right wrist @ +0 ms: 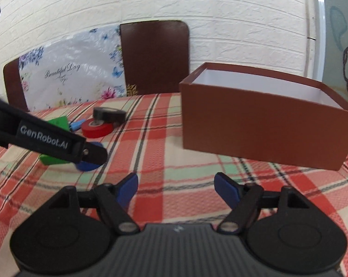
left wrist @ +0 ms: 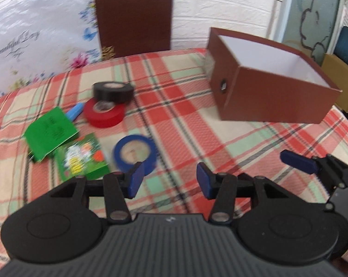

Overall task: Organize objects
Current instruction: 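Move the left gripper back over the table toward the green printed box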

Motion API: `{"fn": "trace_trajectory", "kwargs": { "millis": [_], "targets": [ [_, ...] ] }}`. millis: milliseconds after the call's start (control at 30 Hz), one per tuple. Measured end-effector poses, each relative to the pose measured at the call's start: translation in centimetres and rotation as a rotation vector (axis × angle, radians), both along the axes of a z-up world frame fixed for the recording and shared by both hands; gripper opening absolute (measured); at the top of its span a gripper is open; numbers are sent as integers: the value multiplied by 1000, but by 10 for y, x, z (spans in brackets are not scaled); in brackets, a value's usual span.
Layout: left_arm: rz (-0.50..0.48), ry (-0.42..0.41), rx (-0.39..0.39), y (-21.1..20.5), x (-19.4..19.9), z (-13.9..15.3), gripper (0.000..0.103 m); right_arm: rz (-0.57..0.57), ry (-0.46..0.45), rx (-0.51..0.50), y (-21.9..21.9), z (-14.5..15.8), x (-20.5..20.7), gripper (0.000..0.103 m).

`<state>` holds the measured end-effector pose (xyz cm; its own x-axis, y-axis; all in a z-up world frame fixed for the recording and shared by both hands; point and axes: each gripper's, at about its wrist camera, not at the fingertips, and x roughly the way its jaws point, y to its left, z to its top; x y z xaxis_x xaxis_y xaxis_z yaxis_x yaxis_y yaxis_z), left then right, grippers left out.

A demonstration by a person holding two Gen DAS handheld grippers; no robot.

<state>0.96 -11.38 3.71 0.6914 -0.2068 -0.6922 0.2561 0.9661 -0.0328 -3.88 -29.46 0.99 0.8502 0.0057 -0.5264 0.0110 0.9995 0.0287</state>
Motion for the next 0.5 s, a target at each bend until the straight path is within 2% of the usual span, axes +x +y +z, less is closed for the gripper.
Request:
{"fn": "trace_trajectory", "kwargs": {
  "millis": [500],
  "targets": [
    [163, 30, 20, 86, -13, -34, 55, 167, 107, -72, 75, -10, 4, 76]
  ]
}}
